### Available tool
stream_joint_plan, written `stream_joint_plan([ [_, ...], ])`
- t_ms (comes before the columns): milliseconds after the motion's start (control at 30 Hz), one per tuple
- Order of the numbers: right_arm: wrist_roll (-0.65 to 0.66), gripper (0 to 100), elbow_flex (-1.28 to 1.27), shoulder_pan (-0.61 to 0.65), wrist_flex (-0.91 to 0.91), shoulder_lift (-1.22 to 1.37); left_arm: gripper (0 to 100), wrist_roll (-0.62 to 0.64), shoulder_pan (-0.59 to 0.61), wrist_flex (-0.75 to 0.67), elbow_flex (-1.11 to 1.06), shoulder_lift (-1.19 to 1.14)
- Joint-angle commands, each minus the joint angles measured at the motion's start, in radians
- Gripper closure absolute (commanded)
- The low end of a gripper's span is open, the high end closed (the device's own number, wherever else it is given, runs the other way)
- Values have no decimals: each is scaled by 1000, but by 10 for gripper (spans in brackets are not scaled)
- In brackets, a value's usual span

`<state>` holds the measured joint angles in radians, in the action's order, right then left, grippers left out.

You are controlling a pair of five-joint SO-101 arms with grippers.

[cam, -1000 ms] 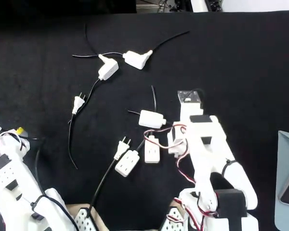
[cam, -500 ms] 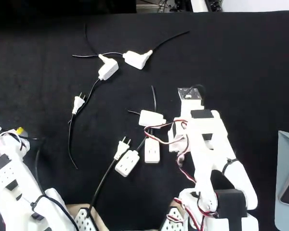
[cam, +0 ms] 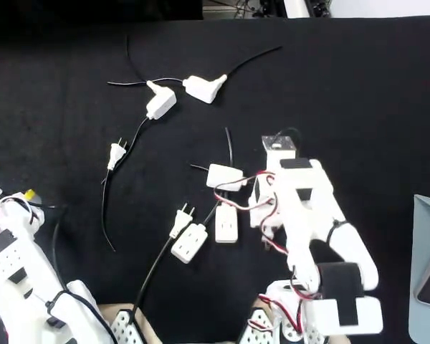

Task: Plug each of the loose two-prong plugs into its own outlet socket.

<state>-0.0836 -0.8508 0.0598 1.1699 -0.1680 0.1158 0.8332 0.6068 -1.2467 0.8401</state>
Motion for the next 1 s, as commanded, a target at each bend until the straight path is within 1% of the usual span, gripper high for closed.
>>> stream_joint_plan([
  [0,-2,928,68,-31,8,16,743,-21,-2,-21,12,14],
  [67,9,939,68,-31,9,16,743,-23,-2,-20,12,14],
  [133,44,990,73,-31,8,16,743,-23,-2,-20,12,14],
  [267,68,987,73,-28,12,-16,743,-23,-4,-20,12,14],
  [333,69,987,76,-23,55,-74,743,-25,-21,-20,12,14],
  [467,95,987,116,15,163,-275,741,-25,-107,-18,12,17],
  [600,92,987,128,49,178,-501,740,-26,-200,-15,22,20],
  [667,91,986,120,101,178,-591,740,-29,-254,-14,41,20],
  [733,87,986,101,163,176,-661,741,-69,-311,-14,59,20],
  [833,86,986,45,242,100,-734,743,-98,-409,-12,93,20],
  [900,81,986,-7,281,15,-765,743,-100,-467,-12,117,20],
  [967,49,986,-65,318,-83,-786,744,-100,-526,-9,140,20],
])
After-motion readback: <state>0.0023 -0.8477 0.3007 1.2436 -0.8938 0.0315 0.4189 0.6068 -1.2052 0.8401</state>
